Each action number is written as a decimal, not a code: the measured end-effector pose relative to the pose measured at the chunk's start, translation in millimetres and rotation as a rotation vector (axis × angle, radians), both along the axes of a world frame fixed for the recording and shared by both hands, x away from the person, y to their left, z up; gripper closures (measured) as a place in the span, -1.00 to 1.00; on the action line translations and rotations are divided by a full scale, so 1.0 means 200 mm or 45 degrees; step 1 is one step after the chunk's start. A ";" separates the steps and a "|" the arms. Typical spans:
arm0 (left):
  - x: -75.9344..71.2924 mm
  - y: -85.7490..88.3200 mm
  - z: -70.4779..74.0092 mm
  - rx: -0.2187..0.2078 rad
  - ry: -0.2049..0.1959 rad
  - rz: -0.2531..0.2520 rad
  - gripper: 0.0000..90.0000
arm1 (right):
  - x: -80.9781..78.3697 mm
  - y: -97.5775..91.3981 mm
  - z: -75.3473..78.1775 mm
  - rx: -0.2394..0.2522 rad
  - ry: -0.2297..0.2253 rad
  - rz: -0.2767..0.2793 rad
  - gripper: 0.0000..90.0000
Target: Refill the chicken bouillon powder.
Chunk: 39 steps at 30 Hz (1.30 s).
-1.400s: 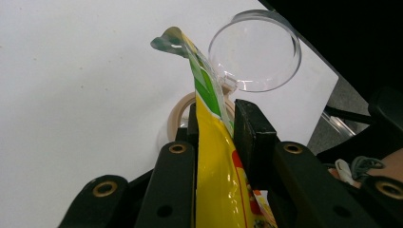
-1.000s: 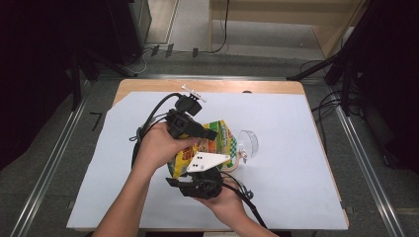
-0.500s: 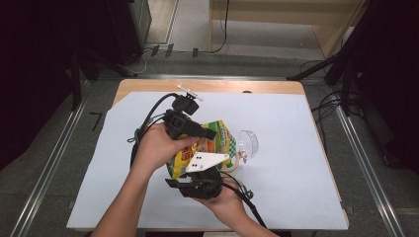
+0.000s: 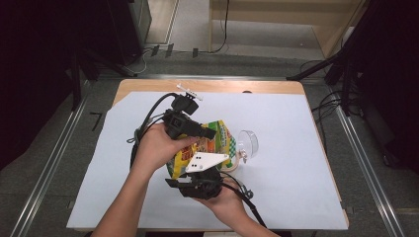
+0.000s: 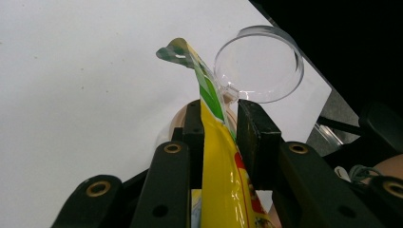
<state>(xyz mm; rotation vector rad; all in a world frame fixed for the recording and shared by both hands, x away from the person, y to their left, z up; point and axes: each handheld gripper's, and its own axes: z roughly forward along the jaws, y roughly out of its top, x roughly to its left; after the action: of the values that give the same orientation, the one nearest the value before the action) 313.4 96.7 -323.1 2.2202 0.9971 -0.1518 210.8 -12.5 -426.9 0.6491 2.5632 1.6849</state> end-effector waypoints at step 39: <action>0.01 0.01 -0.01 0.011 -0.021 0.019 0.68 | 0.02 0.02 -0.02 -0.017 -0.037 0.005 0.55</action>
<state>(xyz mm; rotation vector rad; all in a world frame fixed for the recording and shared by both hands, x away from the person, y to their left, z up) 314.8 99.1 -324.8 2.2176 1.0069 -0.1232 215.2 -9.2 -430.5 0.6141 2.5555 1.6641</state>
